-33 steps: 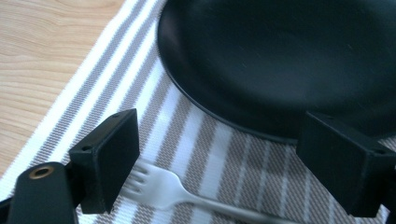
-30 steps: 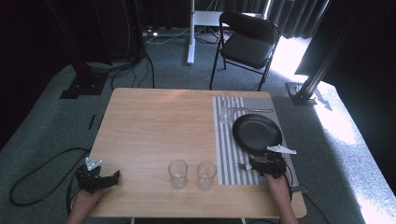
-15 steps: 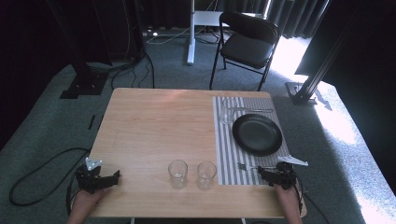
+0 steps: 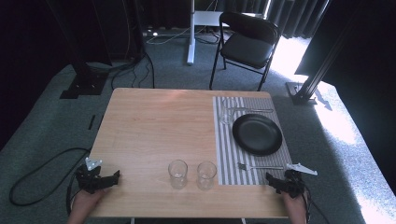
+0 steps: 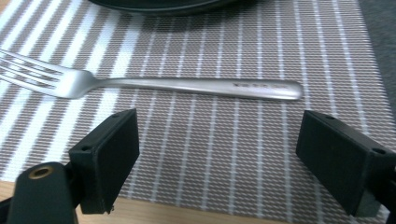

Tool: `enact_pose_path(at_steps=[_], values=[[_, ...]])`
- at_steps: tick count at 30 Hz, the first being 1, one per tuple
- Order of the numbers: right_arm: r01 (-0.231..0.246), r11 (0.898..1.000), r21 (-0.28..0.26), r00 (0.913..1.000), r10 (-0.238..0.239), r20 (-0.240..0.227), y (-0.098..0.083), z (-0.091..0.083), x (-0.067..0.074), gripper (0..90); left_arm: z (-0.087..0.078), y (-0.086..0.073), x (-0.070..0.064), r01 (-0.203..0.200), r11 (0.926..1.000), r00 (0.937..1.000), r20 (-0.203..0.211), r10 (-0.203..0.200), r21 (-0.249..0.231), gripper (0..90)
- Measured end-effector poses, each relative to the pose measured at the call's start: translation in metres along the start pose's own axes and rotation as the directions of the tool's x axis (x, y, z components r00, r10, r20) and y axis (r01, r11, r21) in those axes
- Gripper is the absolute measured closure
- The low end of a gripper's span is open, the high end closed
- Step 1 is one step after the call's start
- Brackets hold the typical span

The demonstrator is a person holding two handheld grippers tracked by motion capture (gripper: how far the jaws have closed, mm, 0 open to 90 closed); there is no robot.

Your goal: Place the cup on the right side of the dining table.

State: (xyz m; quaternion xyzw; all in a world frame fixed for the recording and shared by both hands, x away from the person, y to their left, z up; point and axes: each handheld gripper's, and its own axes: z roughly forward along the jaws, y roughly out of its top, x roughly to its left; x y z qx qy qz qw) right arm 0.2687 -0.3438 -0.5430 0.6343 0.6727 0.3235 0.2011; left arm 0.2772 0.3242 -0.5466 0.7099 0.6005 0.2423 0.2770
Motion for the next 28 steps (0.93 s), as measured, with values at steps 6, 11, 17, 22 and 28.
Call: enact_pose_path(at_steps=[6,11,17,22,28], values=[[0.055,0.998,-0.029,0.9971,-0.053,0.055,-0.009,-0.002,0.002,12.6,0.0,0.0,0.0,-0.001,1.0,1.0,0.0,0.001,0.0,0.6],[0.091,0.995,-0.037,0.9923,-0.088,0.088,-0.014,-0.001,0.006,12.7,0.0,0.0,0.0,0.0,1.0,1.0,0.0,0.0,0.0,0.6],[0.09,0.995,-0.038,0.9923,-0.086,0.089,-0.014,-0.001,0.006,12.7,0.0,0.0,0.0,0.0,1.0,1.0,0.0,0.0,0.0,0.6],[0.089,0.995,-0.038,0.9924,-0.086,0.089,-0.014,-0.001,0.006,12.7,0.0,0.0,0.0,0.0,1.0,1.0,0.0,0.0,0.0,0.6],[0.089,0.995,-0.039,0.9925,-0.085,0.088,-0.014,-0.001,0.006,12.6,0.0,0.0,0.0,0.0,1.0,1.0,0.0,0.0,0.0,0.5]])
